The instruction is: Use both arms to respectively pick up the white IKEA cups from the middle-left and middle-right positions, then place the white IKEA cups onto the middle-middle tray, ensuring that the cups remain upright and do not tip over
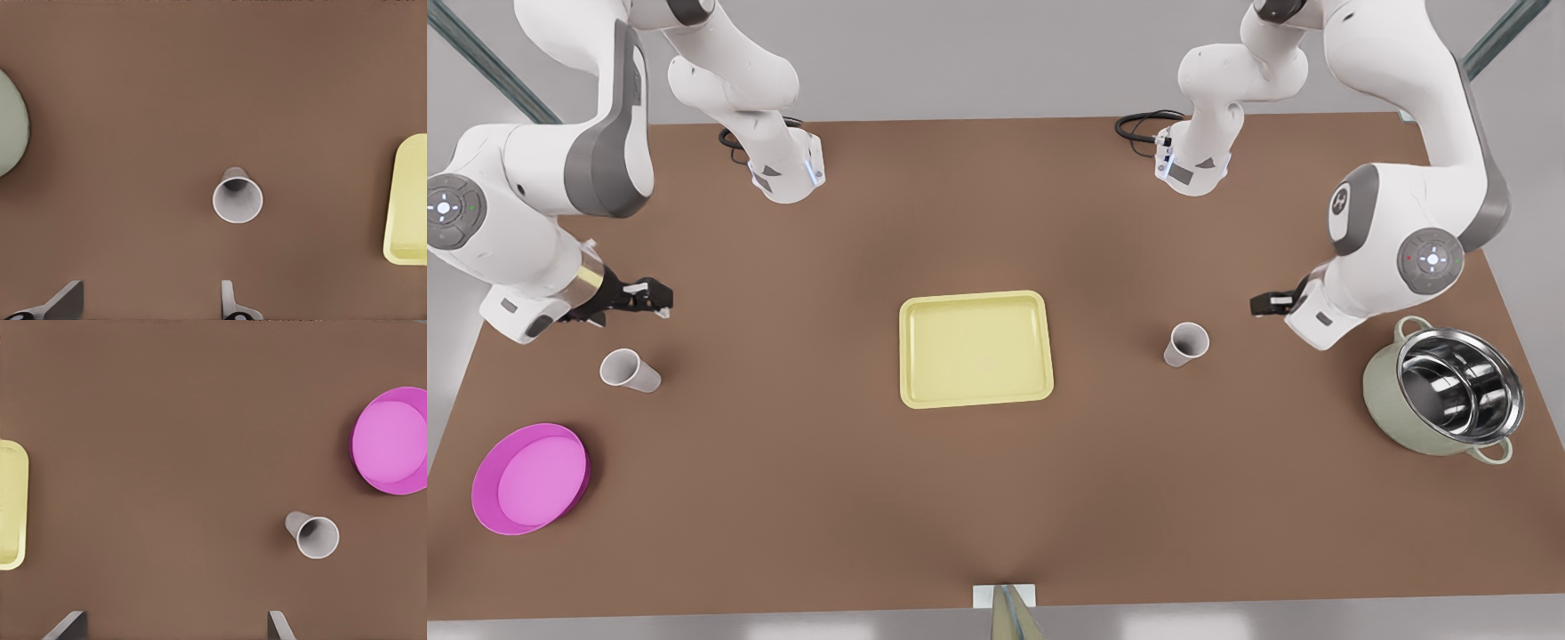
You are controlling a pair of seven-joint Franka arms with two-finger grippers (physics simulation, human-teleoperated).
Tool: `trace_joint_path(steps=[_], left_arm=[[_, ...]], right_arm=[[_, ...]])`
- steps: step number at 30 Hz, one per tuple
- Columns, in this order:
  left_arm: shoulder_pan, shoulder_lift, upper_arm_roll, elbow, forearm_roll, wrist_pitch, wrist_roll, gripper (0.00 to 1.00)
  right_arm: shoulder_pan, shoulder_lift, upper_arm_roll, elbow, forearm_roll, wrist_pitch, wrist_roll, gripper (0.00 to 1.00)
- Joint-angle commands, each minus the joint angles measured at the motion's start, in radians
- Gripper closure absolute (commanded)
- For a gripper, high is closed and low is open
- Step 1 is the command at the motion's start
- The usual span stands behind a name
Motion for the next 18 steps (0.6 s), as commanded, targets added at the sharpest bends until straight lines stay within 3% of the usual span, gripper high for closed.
trace_joint_path(steps=[1, 2, 5, 7, 13, 18], left_arm=[[0.000, -0.001, 0.000, -0.004, -0.008, 0.042, -0.046, 0.00], [0.000, 0.004, 0.002, -0.021, -0.020, 0.059, -0.046, 0.00], [-0.002, 0.019, 0.003, -0.320, -0.020, 0.455, -0.043, 0.00], [-0.008, 0.059, 0.003, -0.354, -0.058, 0.597, -0.043, 0.00], [-0.014, 0.113, 0.023, -0.443, -0.067, 0.686, 0.000, 0.00], [-0.032, 0.113, 0.023, -0.530, -0.070, 0.703, -0.002, 0.00]], right_arm=[[0.000, 0.004, 0.001, 0.002, 0.006, 0.017, -0.058, 0.00], [-0.003, 0.010, -0.001, 0.004, 0.006, 0.017, -0.057, 0.00], [-0.089, 0.124, -0.004, 0.022, 0.003, 0.029, -0.072, 0.00], [-0.170, 0.214, -0.006, 0.028, -0.054, 0.134, -0.092, 0.00], [-0.291, 0.251, -0.004, -0.010, -0.049, 0.290, -0.230, 0.00], [-0.327, 0.224, -0.002, -0.154, -0.046, 0.477, -0.231, 0.00]])
